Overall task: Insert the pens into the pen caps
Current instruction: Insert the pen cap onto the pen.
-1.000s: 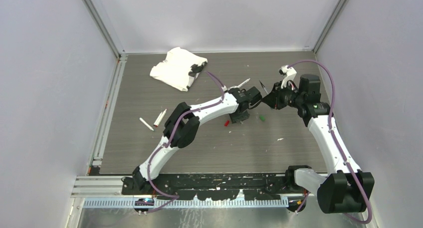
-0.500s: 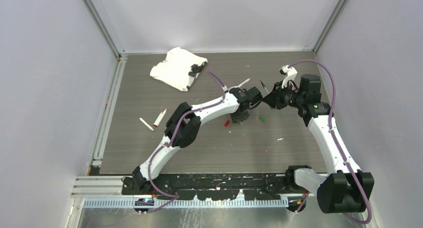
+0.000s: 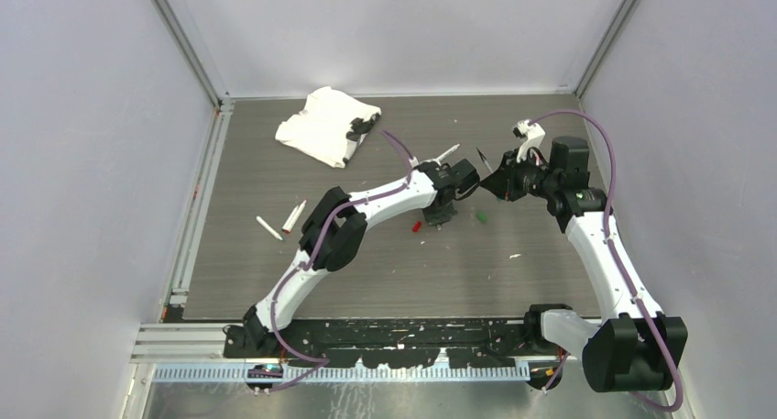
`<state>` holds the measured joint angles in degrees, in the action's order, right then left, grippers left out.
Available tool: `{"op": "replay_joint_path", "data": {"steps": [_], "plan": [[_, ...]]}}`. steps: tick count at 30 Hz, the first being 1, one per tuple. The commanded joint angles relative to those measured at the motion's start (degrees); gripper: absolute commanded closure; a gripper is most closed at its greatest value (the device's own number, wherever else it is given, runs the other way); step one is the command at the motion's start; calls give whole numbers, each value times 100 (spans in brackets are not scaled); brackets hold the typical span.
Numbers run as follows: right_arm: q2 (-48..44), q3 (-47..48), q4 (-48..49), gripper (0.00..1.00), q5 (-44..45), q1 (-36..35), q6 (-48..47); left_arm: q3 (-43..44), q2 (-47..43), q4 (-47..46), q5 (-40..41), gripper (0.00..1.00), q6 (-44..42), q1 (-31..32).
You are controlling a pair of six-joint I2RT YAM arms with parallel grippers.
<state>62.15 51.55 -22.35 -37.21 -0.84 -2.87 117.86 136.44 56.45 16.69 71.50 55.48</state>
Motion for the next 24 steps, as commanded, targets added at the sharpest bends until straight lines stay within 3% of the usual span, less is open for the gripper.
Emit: {"op": "replay_joint_path", "data": {"steps": [1, 7, 13, 24], "plan": [[-135, 138, 192, 99, -141, -14, 39, -470, -119, -489, -114, 91, -588, -27], [-140, 123, 221, 99, -158, -16, 58, -598, -130, -342, 48, 85, -1116, -58], [-126, 112, 238, 99, -172, -8, 59, -868, -95, -240, -45, 88, -1693, -74], [-98, 84, 283, 99, -206, -9, 85, -1444, -512, -585, -254, 87, -4238, -111]]}}
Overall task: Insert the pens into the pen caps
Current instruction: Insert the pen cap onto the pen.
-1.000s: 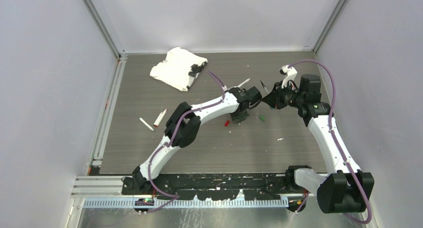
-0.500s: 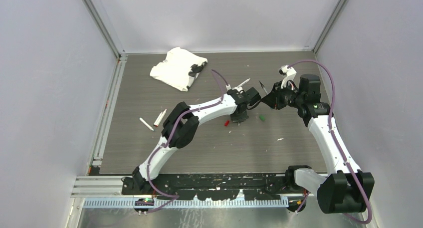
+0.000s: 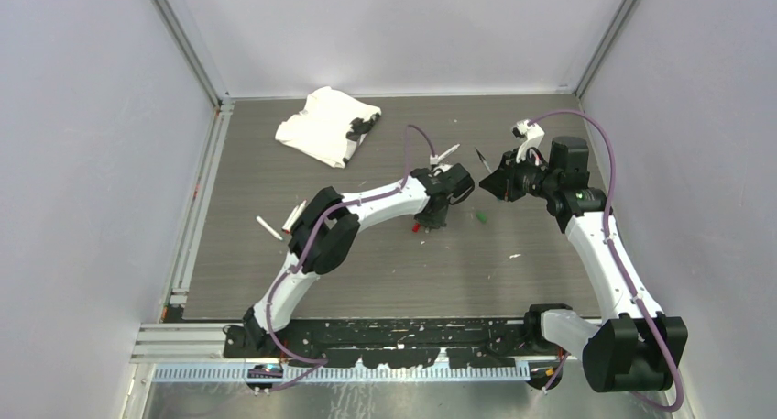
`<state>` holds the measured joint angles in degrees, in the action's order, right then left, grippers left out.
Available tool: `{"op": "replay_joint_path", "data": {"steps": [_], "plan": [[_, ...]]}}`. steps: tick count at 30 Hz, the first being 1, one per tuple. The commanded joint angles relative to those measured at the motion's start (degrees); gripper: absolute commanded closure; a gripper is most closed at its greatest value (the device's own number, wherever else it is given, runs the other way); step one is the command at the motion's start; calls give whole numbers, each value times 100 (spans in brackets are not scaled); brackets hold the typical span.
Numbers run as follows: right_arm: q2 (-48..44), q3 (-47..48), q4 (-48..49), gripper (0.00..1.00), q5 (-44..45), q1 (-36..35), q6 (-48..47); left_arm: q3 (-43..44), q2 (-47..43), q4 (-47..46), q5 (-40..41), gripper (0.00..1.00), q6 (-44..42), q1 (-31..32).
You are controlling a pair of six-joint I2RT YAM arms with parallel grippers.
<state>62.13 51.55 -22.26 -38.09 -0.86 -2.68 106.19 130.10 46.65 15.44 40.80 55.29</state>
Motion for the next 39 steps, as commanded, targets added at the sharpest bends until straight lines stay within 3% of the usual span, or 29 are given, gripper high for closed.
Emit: {"op": "replay_joint_path", "data": {"steps": [1, 10, 15, 24, 26, 28, 30, 39], "plan": [[-92, 83, 281, 99, -119, -4, 66, -266, 144, 401, -195, 87, -1269, -101], [-91, 75, 292, 99, -114, 2, 66, 26, 548, 512, -686, 73, -1650, -147], [-89, 75, 293, 99, -124, 7, 66, 84, 687, 551, -751, 71, -1693, -193], [-108, 75, 290, 99, -141, 7, 70, 91, 851, 433, -1132, 81, -1706, -294], [-109, 75, 292, 99, -145, 10, 74, 85, 878, 415, -1213, 87, -1713, -311], [-109, 75, 288, 99, -155, 8, 74, 56, 879, 408, -1265, 99, -1719, -332], [-107, 68, 292, 99, -174, 7, 74, 4, 807, 351, -1248, 99, -1716, -358], [-114, 33, 261, 99, -257, 10, -9, -1408, -889, -1397, -903, 99, -1269, -422]]}}
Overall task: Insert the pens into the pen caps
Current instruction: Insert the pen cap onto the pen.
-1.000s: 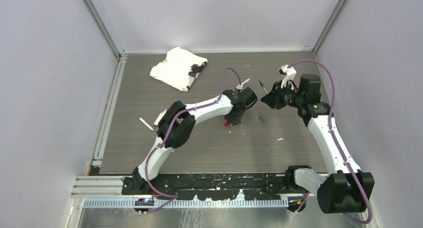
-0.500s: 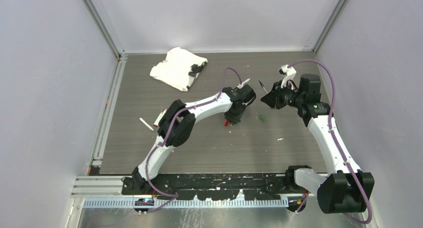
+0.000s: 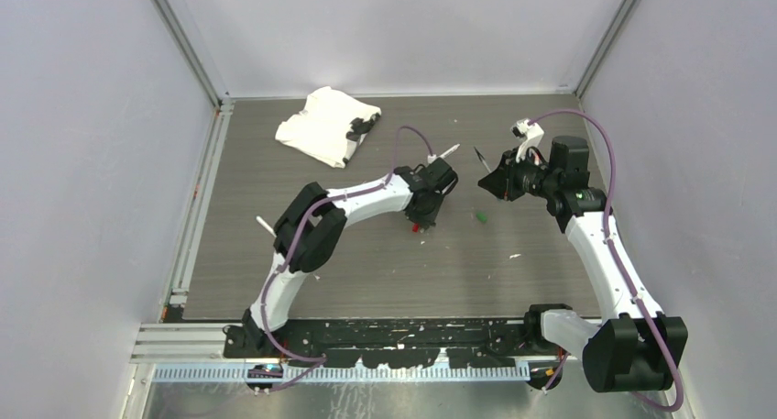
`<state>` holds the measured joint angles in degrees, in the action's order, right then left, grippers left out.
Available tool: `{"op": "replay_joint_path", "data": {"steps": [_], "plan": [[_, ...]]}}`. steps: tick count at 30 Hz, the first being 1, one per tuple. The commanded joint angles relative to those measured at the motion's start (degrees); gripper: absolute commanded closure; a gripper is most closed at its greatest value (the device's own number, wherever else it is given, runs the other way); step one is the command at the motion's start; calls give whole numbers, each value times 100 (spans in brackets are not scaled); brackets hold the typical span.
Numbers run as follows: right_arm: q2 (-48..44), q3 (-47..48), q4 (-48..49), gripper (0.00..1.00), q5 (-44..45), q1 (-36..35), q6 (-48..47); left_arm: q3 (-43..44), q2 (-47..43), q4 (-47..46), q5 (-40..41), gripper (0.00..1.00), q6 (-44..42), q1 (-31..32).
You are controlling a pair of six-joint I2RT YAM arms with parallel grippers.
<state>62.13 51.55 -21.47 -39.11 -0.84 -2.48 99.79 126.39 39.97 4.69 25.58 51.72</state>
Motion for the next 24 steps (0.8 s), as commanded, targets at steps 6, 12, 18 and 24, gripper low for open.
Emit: {"op": "replay_joint_path", "data": {"steps": [6, 12, 18, 24], "plan": [[-189, -91, 332, 99, -654, 5, -58, -1939, -1864, -2325, 291, 99, 638, -75], [-325, -285, 590, 99, -1297, 8, -30, -3689, -3568, -4320, 493, 99, 925, -86], [-412, -521, 1062, 99, -2135, 10, 214, -5716, -5356, -6211, 1081, 99, 1188, -101], [-392, -788, 1725, 99, -2949, -228, 504, -7729, -6708, -9012, 1291, 99, 1335, -126]]}}
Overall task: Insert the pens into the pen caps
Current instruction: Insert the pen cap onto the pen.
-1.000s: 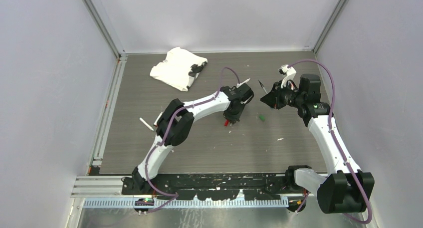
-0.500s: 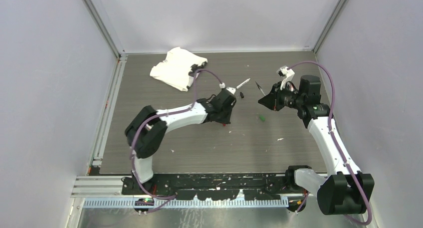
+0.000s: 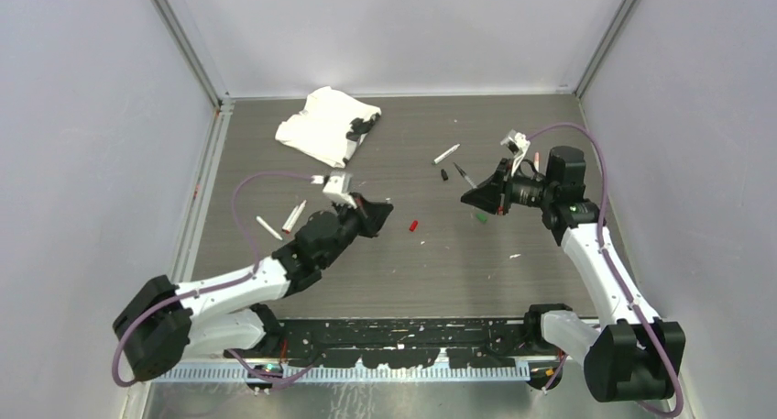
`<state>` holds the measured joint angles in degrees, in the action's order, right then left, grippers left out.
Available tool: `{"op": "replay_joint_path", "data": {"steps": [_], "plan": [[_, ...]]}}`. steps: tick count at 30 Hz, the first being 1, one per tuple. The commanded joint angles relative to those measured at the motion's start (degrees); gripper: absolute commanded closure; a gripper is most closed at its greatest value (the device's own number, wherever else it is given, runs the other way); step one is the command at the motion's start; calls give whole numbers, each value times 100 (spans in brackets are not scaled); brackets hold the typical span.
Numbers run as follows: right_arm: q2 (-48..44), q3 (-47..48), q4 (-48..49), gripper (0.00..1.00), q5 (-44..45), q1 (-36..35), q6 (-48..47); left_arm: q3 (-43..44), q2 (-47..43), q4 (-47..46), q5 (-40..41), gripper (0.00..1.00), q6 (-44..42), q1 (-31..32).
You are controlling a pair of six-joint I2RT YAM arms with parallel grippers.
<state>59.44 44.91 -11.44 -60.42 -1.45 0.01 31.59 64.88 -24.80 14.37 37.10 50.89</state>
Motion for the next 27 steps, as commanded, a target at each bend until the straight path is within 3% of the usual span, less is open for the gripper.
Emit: {"op": "replay_joint_path", "data": {"steps": [1, 5, 11, 15, 27], "plan": [[-122, -171, 831, 99, -851, -222, 330, -1151, -683, -2795, 247, 99, 213, -56], [-79, -390, 1699, 99, -843, -460, 1030, -1537, -852, -3686, 1, 99, 575, -80], [20, -536, 2359, 99, -679, -771, 1798, -1395, 190, -5580, -166, 99, 1025, -80], [123, -713, 3034, 99, -606, -1017, 2371, -720, 821, -5720, -375, 99, 1137, -86], [138, -670, 3186, 99, -90, -1249, 2833, 314, 1521, -5721, 172, 99, 1195, -80]]}}
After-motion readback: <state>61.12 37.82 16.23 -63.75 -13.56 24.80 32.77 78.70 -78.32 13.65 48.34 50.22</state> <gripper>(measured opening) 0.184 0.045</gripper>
